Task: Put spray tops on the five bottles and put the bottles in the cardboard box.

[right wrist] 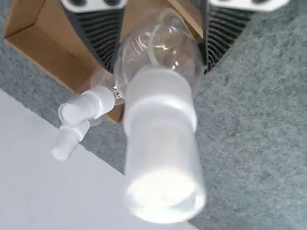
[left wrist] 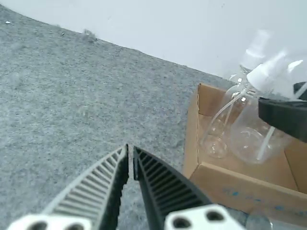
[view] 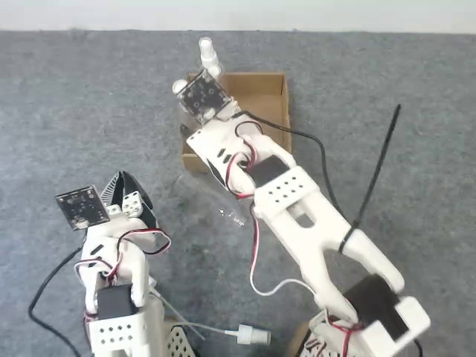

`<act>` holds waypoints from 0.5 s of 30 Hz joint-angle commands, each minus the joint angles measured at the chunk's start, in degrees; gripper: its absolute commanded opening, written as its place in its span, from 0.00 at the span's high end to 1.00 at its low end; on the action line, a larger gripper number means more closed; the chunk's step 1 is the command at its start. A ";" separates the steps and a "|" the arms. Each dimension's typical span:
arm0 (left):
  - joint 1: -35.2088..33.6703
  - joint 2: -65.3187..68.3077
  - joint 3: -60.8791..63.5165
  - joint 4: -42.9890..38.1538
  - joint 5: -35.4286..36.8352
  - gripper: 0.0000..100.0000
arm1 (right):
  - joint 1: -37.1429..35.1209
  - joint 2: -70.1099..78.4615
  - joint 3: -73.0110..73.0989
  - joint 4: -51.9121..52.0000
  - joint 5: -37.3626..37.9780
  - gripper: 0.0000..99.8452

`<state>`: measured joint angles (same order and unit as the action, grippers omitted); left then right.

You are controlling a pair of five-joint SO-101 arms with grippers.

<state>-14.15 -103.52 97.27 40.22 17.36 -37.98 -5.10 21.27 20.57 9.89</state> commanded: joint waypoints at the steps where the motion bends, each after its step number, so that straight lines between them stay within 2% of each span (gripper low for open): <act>1: -0.09 -0.79 -0.75 -1.76 -0.62 0.99 | 1.80 0.92 -6.33 -1.63 -4.40 0.99; 8: -0.09 -0.79 -0.75 -1.67 -0.62 0.99 | 3.47 6.90 -7.03 -6.64 -4.66 0.99; 15: -0.09 -0.79 -0.75 -1.67 -0.70 0.99 | 3.56 10.59 -7.21 -6.90 -4.75 0.99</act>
<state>-14.15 -103.52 97.27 40.22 17.27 -35.16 6.51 18.55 15.38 5.93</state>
